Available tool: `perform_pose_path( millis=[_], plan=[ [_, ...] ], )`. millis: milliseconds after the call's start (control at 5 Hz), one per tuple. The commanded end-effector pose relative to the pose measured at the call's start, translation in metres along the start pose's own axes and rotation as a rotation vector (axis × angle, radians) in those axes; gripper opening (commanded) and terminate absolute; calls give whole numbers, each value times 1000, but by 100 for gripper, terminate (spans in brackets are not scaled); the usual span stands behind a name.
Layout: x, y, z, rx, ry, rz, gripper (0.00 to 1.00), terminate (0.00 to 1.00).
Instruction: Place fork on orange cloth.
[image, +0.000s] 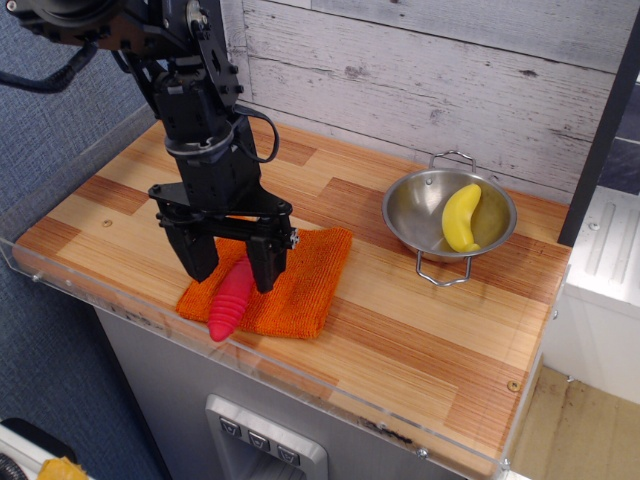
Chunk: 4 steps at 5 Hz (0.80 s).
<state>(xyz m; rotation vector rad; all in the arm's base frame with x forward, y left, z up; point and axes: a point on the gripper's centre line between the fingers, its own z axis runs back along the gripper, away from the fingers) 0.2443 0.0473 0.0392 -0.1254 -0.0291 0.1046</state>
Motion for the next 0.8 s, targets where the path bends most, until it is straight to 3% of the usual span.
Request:
perform_pose_path(
  millis=[0, 400, 600],
  plan=[
    [6, -4, 45, -8, -107, -17, 100, 0],
    [23, 11, 96, -9, -192, 4, 100, 0],
    [31, 31, 101, -15, -205, 30, 100, 100]
  ],
)
